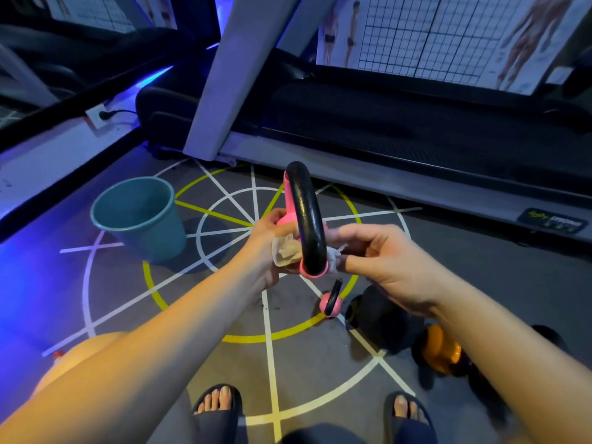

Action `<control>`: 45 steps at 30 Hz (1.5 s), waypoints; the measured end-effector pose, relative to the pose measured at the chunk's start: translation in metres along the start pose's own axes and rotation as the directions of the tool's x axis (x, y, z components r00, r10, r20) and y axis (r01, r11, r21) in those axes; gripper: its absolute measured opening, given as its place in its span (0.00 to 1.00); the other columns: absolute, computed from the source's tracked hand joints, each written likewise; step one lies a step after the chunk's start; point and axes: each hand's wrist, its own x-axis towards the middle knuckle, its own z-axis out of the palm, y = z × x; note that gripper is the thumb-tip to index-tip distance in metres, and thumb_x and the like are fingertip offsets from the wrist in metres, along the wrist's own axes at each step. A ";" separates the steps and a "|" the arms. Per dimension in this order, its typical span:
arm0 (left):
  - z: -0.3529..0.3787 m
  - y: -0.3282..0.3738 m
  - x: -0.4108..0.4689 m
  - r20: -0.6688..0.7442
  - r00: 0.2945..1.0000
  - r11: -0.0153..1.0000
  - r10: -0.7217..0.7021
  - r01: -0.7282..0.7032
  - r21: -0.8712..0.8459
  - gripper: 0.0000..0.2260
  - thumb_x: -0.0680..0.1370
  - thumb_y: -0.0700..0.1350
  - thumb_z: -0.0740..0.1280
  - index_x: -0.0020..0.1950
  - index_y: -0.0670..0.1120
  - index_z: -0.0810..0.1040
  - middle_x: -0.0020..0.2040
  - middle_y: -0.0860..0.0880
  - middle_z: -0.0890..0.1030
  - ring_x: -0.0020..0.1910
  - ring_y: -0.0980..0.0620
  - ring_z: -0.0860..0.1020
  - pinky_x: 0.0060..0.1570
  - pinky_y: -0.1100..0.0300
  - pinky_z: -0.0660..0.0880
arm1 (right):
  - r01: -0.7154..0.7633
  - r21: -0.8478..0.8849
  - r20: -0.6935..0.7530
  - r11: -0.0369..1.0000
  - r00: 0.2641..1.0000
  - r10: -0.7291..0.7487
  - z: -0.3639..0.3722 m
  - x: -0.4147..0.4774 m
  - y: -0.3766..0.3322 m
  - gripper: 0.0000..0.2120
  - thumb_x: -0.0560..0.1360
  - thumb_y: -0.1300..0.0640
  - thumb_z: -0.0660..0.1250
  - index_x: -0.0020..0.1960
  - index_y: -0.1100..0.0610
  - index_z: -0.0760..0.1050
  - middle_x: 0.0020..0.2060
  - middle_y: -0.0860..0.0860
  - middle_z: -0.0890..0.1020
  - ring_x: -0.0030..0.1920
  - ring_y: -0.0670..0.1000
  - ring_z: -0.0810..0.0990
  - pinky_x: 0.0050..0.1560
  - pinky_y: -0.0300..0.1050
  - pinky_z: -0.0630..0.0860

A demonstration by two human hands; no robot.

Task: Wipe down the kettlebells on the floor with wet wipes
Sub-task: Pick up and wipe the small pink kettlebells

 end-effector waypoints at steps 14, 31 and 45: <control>0.014 -0.008 -0.019 0.044 0.997 0.995 -0.071 0.073 -0.064 0.27 0.64 0.41 0.77 0.62 0.40 0.77 0.39 0.44 0.83 0.34 0.46 0.80 0.36 0.52 0.80 | 0.132 -0.639 0.043 0.758 0.990 -0.136 -0.001 0.012 0.021 0.14 0.75 0.72 0.69 0.53 0.56 0.85 0.55 0.47 0.82 0.60 0.47 0.79 0.66 0.45 0.74; 0.016 -0.009 -0.018 0.046 0.998 0.999 -0.035 0.035 0.003 0.30 0.63 0.39 0.82 0.63 0.38 0.77 0.45 0.42 0.83 0.44 0.43 0.83 0.48 0.44 0.82 | -0.010 -0.160 -0.045 0.987 0.999 0.003 -0.003 -0.010 0.016 0.13 0.78 0.68 0.68 0.50 0.51 0.83 0.45 0.45 0.86 0.51 0.43 0.84 0.56 0.37 0.76; 0.016 -0.018 -0.014 -0.011 0.990 0.988 -0.142 0.141 -0.065 0.21 0.79 0.44 0.68 0.70 0.37 0.73 0.48 0.44 0.87 0.40 0.46 0.85 0.36 0.58 0.80 | -0.012 -0.341 0.025 0.940 0.999 0.022 -0.009 -0.006 0.038 0.19 0.76 0.65 0.71 0.64 0.50 0.82 0.59 0.52 0.79 0.62 0.52 0.80 0.66 0.58 0.76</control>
